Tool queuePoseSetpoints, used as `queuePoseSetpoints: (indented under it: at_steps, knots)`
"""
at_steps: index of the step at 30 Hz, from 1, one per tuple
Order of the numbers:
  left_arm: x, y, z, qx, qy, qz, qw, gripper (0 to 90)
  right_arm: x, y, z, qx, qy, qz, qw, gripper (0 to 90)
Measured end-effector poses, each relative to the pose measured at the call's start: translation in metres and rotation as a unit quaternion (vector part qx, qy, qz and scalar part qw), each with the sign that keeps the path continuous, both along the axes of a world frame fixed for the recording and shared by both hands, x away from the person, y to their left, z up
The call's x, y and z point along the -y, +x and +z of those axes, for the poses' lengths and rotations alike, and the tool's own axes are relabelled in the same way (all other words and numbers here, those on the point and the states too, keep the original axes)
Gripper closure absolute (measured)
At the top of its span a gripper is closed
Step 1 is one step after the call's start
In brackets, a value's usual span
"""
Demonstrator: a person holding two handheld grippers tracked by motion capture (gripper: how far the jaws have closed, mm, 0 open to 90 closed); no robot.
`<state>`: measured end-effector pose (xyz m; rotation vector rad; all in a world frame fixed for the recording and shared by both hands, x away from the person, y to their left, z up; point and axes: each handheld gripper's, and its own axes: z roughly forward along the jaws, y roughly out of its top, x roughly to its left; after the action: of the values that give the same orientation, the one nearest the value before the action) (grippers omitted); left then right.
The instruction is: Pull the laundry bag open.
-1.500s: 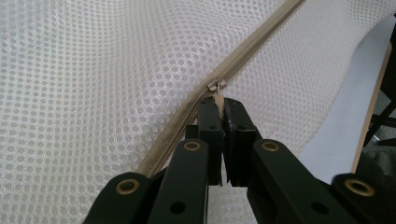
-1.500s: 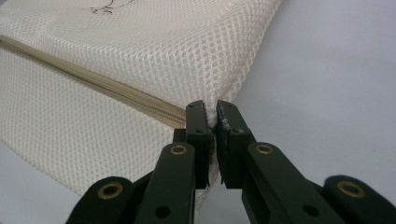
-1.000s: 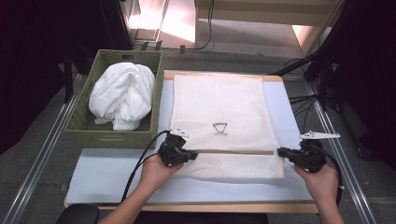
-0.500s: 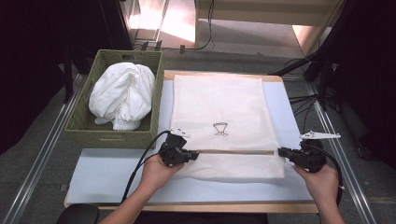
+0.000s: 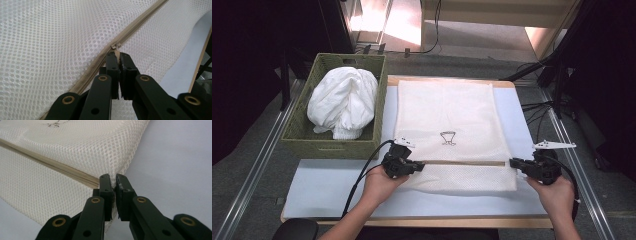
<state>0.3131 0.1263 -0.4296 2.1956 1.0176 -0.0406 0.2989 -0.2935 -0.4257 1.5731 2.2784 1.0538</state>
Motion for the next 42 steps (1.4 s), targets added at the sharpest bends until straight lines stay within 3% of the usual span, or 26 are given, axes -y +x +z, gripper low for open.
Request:
queuePoseSetpoints:
  at_steps: [12,15,23,42]
  knots:
    - [-0.002,0.0,0.0,0.001,0.002,0.002,1.0,88.3,-0.001,0.0,0.0,-0.001,0.003,0.0,1.0,85.8]
    - [-0.005,-0.003,0.002,0.006,0.009,0.009,0.9999,88.3,0.0,0.0,0.0,0.0,-0.003,-0.003,1.0,85.9]
    - [-0.021,-0.006,0.005,0.002,-0.005,0.033,0.9994,88.2,0.003,0.001,-0.001,-0.004,0.002,-0.009,0.9999,85.8]
    - [-0.023,-0.005,0.004,0.001,0.0,0.036,0.9994,88.2,0.003,0.001,-0.002,-0.007,0.005,-0.005,0.9999,85.8]
